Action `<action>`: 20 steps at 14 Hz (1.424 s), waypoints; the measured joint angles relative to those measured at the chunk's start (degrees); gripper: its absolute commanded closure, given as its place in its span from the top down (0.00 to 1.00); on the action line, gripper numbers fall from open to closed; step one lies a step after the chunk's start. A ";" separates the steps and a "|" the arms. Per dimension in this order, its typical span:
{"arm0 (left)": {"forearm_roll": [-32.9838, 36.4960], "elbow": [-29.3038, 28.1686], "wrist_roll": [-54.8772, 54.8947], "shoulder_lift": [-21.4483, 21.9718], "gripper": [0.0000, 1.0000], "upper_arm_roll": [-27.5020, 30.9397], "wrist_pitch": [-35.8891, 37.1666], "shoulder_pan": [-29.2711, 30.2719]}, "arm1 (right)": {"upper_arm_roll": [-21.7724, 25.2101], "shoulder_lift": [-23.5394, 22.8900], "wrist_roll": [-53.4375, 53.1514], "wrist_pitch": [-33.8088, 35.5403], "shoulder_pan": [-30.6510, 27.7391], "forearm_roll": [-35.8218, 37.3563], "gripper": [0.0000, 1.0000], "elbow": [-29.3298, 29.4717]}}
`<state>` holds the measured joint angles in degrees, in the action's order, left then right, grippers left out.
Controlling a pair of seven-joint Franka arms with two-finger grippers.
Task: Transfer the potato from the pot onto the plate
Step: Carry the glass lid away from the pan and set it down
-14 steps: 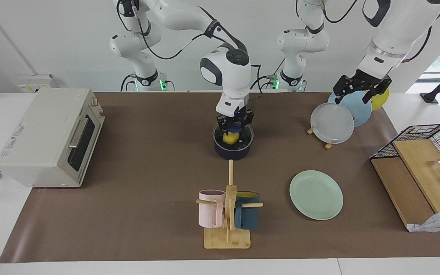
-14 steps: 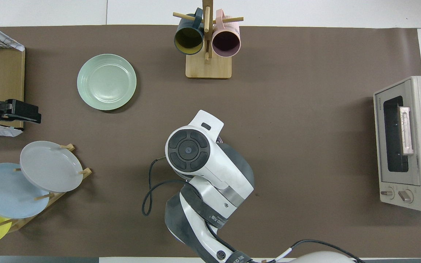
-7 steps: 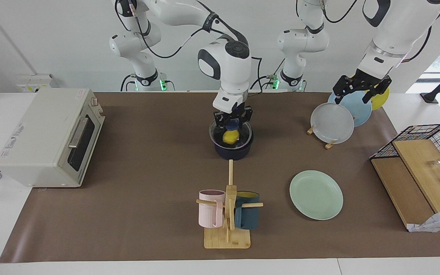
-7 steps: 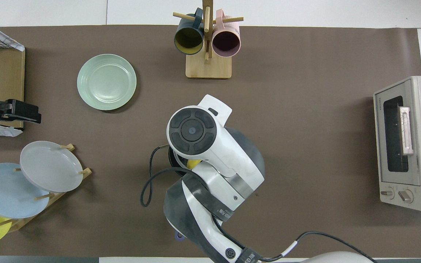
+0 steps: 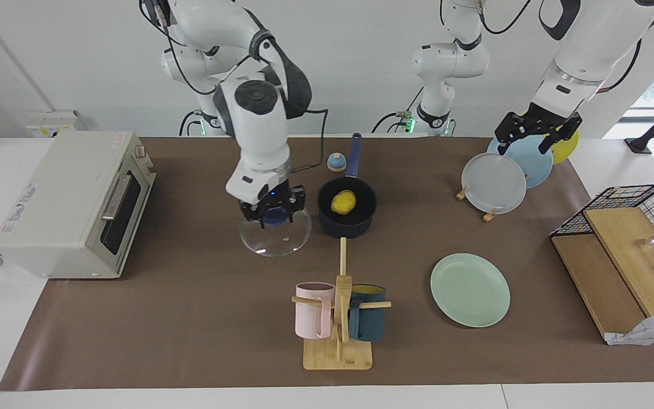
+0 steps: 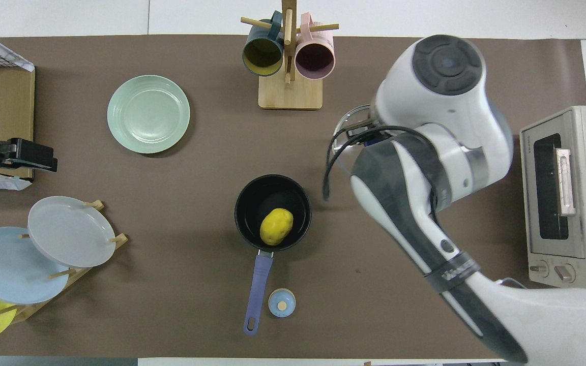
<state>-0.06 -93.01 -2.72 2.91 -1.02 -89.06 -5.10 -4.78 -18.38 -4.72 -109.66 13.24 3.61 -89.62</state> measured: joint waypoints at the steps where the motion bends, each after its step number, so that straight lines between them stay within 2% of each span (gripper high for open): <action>1: 0.00 0.00 0.00 0.00 1.00 0.00 0.00 0.00 | 0.04 0.09 4.68 -0.59 -3.88 -0.01 0.00 -1.43; 4: 0.00 0.00 0.00 0.00 1.00 0.00 0.00 0.00 | 0.05 1.41 13.42 -8.71 -12.81 -0.01 0.00 -9.97; 6: 0.00 0.00 0.00 0.00 1.00 0.00 0.00 0.00 | 0.03 2.31 14.97 -15.23 -16.30 -0.01 0.00 -15.98; 8: 0.00 0.00 0.00 0.00 1.00 0.00 0.00 0.00 | -0.01 2.52 15.10 -19.06 -17.37 -0.01 0.00 -19.79; 11: 0.00 0.00 0.00 0.00 1.00 0.00 0.00 0.00 | -0.04 2.46 15.01 -19.88 -17.51 -0.15 0.00 -22.03; 12: 0.00 0.00 0.00 0.00 1.00 0.00 0.00 0.00 | -0.04 2.31 15.01 -20.69 -17.63 -0.20 0.03 -22.53; 13: 0.00 0.00 0.00 0.00 1.00 0.00 0.00 0.00 | -0.04 2.04 15.01 -22.18 -17.76 -0.21 0.16 -23.23; 14: 0.00 0.00 0.00 0.00 1.00 0.00 0.00 0.00 | -0.04 1.81 15.01 -23.29 -17.86 -0.21 0.44 -23.96; 15: 0.00 0.00 0.00 0.00 1.00 0.00 0.00 0.00 | -0.04 1.67 15.01 -23.99 -17.94 -0.21 0.78 -24.59; 16: 0.00 0.00 0.00 0.00 1.00 0.00 0.00 0.00 | -0.05 1.68 15.01 -24.32 -18.02 -0.25 0.96 -24.81; 17: 0.00 0.00 0.00 0.00 1.00 0.00 0.00 0.00 | -0.06 1.68 15.01 -24.33 -18.04 -0.25 1.00 -24.80; 20: 0.00 0.00 0.00 0.00 1.00 0.00 0.00 0.00 | -0.42 2.12 15.00 -24.02 -17.96 -0.25 1.00 -23.94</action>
<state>-0.06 -93.01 -2.72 2.91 -1.02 -89.06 -5.10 -5.20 -16.27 10.28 -133.68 -4.72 3.36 -113.56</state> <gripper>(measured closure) 0.000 0.004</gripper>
